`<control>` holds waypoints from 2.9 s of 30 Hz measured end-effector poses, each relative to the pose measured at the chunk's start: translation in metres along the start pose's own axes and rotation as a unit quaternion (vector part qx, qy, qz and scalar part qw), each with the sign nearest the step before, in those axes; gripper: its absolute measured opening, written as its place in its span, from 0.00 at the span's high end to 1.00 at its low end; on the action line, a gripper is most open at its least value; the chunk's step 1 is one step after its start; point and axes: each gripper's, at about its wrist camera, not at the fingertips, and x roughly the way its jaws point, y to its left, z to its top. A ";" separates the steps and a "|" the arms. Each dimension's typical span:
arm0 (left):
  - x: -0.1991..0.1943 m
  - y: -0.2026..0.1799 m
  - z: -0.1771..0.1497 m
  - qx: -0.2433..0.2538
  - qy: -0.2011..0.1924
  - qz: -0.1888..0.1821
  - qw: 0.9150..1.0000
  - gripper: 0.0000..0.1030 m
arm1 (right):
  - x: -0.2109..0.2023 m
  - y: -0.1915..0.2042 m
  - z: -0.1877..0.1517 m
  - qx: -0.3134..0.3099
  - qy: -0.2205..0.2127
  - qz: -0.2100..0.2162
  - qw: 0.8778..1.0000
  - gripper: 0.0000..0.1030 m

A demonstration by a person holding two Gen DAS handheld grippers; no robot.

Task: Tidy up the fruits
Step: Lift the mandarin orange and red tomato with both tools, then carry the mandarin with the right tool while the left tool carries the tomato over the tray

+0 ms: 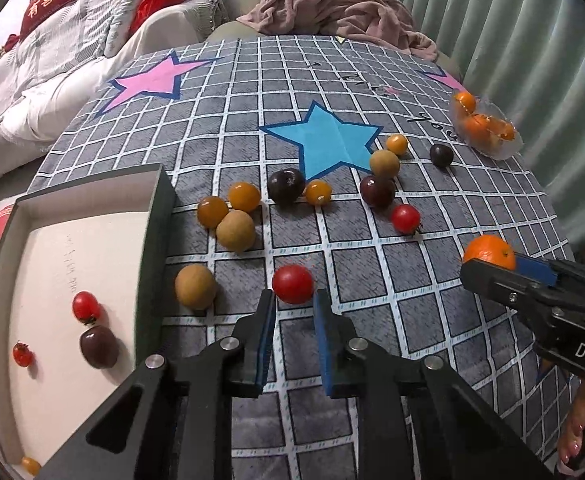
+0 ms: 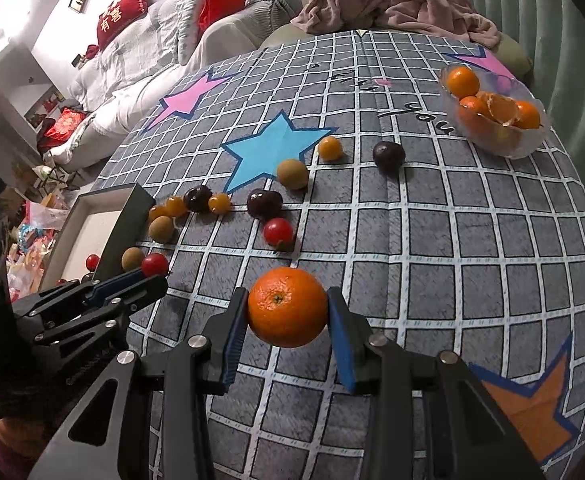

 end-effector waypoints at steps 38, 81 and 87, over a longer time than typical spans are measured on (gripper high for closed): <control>0.047 -0.080 0.035 0.014 -0.005 0.037 0.999 0.14 | -0.007 -0.056 -0.014 0.046 -0.004 -0.011 0.999 0.59; 0.007 -0.062 0.018 0.002 -0.012 -0.009 1.000 0.76 | -0.013 -0.035 -0.003 0.029 -0.011 0.001 1.000 0.59; -0.029 -0.039 0.020 -0.003 -0.030 -0.009 0.999 0.76 | -0.030 0.001 0.006 0.000 -0.021 0.004 1.000 0.59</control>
